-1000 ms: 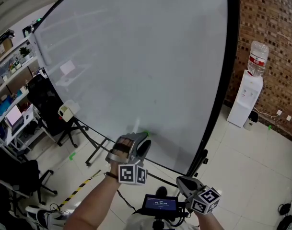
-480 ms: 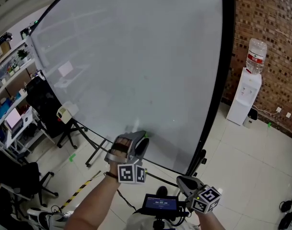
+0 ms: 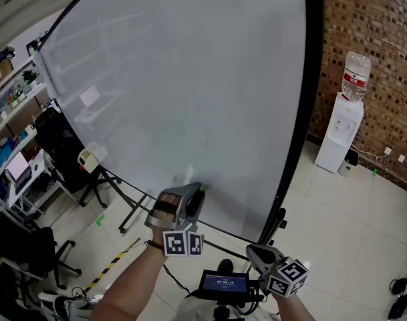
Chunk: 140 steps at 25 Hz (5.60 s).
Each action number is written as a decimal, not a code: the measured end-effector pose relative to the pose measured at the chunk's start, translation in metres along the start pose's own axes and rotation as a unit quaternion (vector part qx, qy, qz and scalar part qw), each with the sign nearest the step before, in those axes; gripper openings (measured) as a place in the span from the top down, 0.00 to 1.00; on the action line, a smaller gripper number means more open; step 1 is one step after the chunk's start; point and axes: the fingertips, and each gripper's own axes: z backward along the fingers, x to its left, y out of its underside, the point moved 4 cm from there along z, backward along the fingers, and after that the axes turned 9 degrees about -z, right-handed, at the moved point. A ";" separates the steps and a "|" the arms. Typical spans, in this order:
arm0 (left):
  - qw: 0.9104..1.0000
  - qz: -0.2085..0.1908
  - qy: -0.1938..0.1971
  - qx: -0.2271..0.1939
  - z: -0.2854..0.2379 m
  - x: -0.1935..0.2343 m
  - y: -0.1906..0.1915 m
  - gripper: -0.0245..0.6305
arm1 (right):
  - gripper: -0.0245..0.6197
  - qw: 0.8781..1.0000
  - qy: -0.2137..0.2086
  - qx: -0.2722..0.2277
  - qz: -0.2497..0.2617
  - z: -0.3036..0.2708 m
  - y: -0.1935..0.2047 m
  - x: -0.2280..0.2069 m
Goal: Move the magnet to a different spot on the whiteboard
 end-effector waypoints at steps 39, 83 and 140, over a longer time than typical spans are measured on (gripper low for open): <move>0.985 0.170 0.008 -0.024 0.062 0.012 -0.016 0.74 | 0.93 1.000 -0.007 -0.003 -0.003 0.033 0.013 0.021; 0.800 0.550 0.133 -0.200 0.197 -0.021 0.071 0.74 | 0.93 0.997 0.068 -0.015 0.025 0.013 0.049 0.126; 0.719 0.587 0.277 -0.250 0.287 -0.122 0.105 0.74 | 0.93 0.988 0.140 -0.055 0.044 0.011 0.107 0.214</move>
